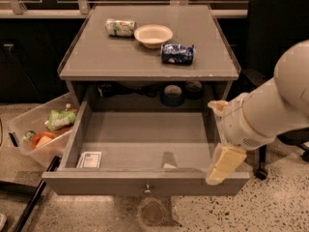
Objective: Close top drawer
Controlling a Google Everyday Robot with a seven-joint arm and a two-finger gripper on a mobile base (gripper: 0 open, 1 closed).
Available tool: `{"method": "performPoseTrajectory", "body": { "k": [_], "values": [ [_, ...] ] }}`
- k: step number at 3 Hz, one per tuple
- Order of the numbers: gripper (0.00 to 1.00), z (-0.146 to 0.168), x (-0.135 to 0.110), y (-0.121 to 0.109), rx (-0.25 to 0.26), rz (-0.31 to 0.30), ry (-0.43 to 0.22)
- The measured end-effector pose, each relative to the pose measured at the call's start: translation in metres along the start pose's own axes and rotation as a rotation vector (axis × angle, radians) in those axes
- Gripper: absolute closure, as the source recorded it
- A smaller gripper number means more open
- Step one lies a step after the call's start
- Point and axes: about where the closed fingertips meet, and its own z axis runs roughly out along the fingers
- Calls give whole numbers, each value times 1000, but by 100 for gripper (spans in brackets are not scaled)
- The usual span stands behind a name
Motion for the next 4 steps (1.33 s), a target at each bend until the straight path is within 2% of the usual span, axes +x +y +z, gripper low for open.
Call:
{"method": "performPoseTrajectory", "body": {
  "k": [1,2,4],
  "values": [
    [0,53,0,15,15,19,-40],
    [0,55,-4,0,83,18,-57],
    [0,60,-1,-3,97,33,-59]
  ]
}}
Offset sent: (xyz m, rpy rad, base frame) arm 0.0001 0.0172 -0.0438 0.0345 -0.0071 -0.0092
